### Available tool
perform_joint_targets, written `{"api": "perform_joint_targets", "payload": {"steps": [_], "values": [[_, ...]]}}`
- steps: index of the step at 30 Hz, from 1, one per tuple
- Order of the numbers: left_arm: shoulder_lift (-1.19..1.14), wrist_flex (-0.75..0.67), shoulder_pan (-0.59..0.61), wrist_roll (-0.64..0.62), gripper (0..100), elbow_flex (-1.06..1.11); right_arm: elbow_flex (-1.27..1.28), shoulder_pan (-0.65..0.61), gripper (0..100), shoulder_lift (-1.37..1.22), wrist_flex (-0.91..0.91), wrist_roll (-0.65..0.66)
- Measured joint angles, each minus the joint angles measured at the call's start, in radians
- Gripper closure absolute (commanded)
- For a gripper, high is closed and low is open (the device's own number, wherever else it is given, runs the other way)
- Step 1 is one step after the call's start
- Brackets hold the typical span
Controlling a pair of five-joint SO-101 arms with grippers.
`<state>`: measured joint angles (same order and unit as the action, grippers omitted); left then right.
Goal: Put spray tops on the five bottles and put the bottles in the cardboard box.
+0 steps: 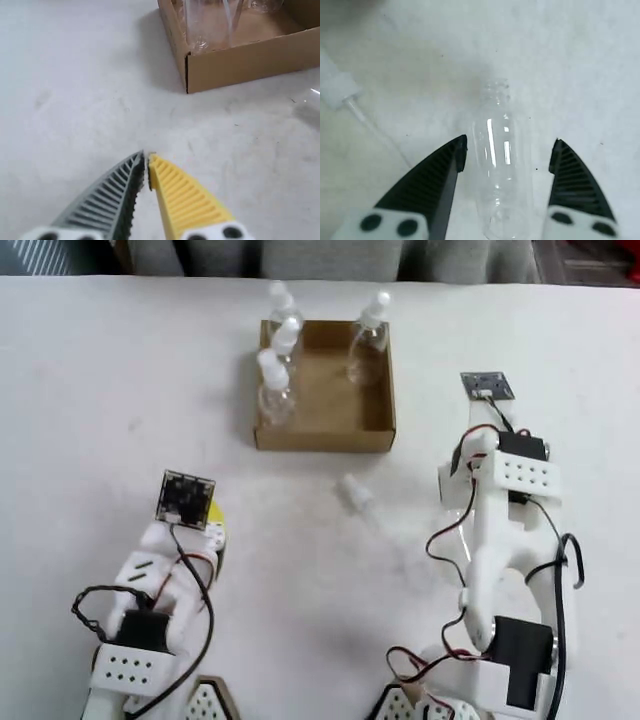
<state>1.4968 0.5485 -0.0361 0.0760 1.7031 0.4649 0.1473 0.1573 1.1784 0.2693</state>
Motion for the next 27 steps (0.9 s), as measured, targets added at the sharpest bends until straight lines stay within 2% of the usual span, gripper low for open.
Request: {"api": "perform_joint_targets", "payload": {"steps": [12, 27], "values": [[0.0, 0.0, 0.0, 0.002, 98, 0.0, 0.002, -0.002, 77.2, -0.213, -0.048, 0.011], [0.0, 0.0, 0.0, 0.002, 98, 0.0, 0.0, -0.005, 77.3, -0.216, -0.064, 0.017]]}}
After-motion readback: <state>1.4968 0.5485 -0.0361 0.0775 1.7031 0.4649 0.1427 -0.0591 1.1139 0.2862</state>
